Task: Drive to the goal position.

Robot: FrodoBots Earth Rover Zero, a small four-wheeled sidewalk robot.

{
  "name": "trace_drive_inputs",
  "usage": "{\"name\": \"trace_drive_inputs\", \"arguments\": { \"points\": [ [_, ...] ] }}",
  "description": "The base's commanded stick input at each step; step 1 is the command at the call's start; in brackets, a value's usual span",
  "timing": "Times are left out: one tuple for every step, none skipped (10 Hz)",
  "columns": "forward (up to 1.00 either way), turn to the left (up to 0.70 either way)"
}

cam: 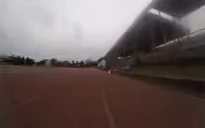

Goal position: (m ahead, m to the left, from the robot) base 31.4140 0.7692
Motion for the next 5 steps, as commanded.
{"name": "trace_drive_inputs", "arguments": {
  "points": [
    [1.00, 0.00],
    [1.00, 0.00],
    [1.00, 0.00],
    [1.00, 0.00],
    [1.00, 0.00]
  ]
}}
